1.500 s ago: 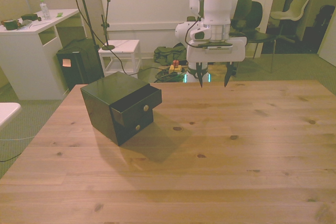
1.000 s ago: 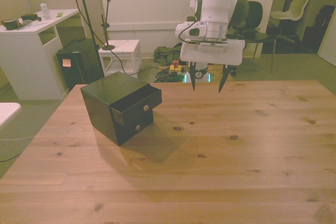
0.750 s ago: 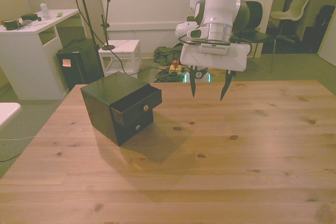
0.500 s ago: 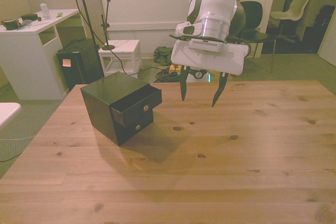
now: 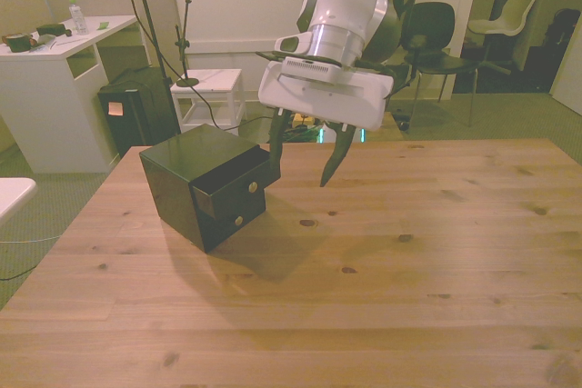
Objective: Close the top drawer
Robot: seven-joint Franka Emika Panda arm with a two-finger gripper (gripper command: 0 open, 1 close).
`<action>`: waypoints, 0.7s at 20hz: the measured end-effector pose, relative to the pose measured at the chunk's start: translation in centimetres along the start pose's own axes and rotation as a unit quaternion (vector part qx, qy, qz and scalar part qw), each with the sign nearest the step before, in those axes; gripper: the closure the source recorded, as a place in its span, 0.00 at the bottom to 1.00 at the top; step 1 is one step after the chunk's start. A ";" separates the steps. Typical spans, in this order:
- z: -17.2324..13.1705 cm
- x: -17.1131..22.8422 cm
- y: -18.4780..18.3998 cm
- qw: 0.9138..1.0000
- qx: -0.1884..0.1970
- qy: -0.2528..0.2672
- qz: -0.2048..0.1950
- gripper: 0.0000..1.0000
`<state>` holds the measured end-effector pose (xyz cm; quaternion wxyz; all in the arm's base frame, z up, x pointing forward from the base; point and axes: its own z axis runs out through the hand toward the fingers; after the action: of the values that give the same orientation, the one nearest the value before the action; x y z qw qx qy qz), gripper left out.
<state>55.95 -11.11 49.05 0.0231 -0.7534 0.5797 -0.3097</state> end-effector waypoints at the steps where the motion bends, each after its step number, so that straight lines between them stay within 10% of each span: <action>1: 0.1 0.4 0.1 1.000 -0.001 0.002 0.003 0.00; 4: 0.6 1.0 0.6 1.000 -0.007 0.005 0.010 0.00; 5: 0.9 1.2 0.7 1.000 -0.009 0.004 0.011 1.00; 14: 1.0 1.7 0.6 1.000 -0.009 0.007 0.015 1.00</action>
<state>56.13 -13.18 48.73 0.0171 -0.7424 0.5941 -0.3092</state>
